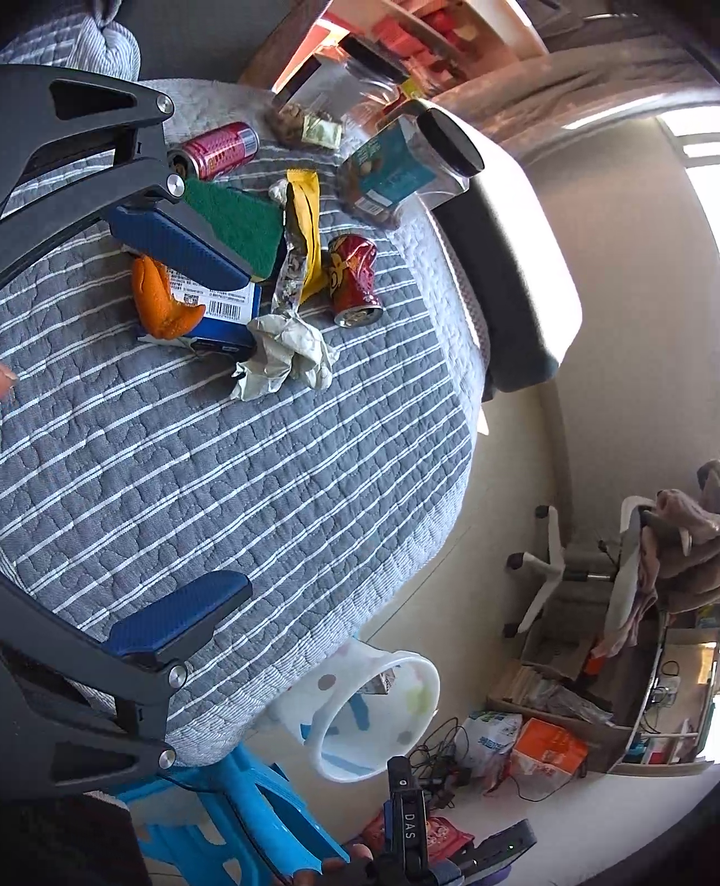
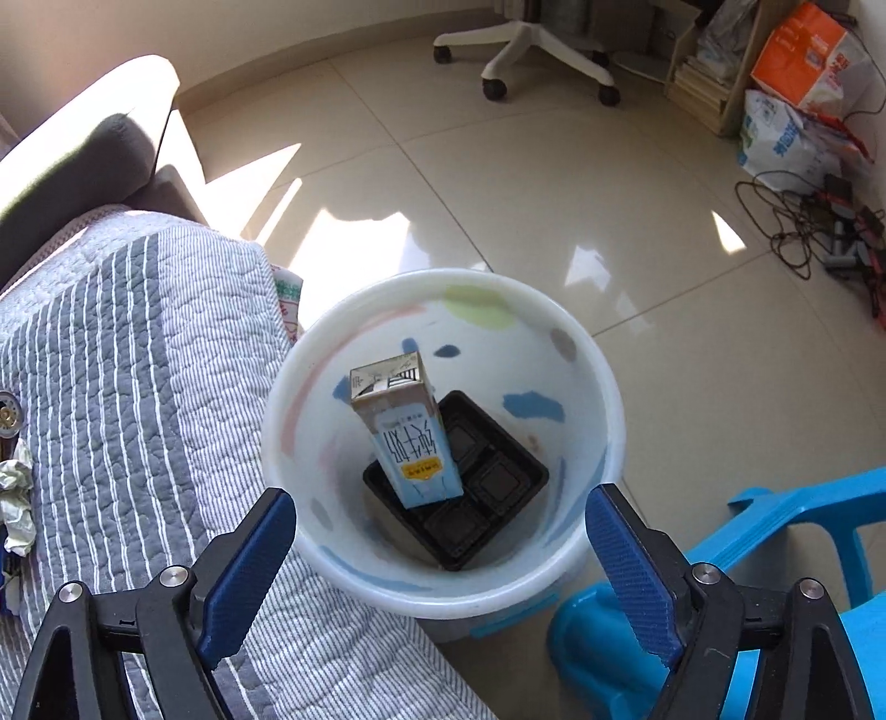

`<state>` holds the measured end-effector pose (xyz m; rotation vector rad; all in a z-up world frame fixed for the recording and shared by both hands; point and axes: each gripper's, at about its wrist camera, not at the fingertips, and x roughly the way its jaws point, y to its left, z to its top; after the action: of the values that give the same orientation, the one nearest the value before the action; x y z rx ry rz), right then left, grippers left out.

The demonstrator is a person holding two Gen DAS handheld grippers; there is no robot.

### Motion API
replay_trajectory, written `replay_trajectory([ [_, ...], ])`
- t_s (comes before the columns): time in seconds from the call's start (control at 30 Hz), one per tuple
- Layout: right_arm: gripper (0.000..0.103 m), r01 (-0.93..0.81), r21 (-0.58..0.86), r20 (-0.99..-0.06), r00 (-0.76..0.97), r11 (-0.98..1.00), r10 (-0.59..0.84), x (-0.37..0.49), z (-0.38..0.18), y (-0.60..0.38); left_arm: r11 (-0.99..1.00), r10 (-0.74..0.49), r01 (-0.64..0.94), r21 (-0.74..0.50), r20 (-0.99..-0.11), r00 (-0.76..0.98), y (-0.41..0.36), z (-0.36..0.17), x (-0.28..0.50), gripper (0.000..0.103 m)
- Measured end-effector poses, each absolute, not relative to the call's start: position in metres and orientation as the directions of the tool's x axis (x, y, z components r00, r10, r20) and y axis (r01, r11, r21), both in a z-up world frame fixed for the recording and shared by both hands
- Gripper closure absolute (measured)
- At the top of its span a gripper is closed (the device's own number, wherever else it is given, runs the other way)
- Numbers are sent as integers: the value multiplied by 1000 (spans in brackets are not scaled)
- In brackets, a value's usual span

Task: Collect trash
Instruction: 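Open the left tool over the bin while the right tool drops the milk carton in, then move both tools back toward the trash on the table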

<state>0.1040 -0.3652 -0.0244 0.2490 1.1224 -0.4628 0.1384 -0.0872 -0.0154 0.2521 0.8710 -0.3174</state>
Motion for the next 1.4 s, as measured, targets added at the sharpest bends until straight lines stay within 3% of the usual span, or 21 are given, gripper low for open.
replay_trajectory([
  [0.33, 14, 410, -46, -907, 365, 911, -210, 103, -13, -325, 942, -120, 322, 94, -803, 584, -41, -19, 140, 1],
  [0.77, 13, 294, -34, -906, 396, 955, -154, 127, -9, -255, 989, -11, 128, 75, -825, 565, 54, -24, 155, 1],
  [1.4, 12, 143, 0, -920, 387, 990, -56, 190, -33, -142, 998, 68, -38, 57, -881, 468, 126, -47, 205, 1],
])
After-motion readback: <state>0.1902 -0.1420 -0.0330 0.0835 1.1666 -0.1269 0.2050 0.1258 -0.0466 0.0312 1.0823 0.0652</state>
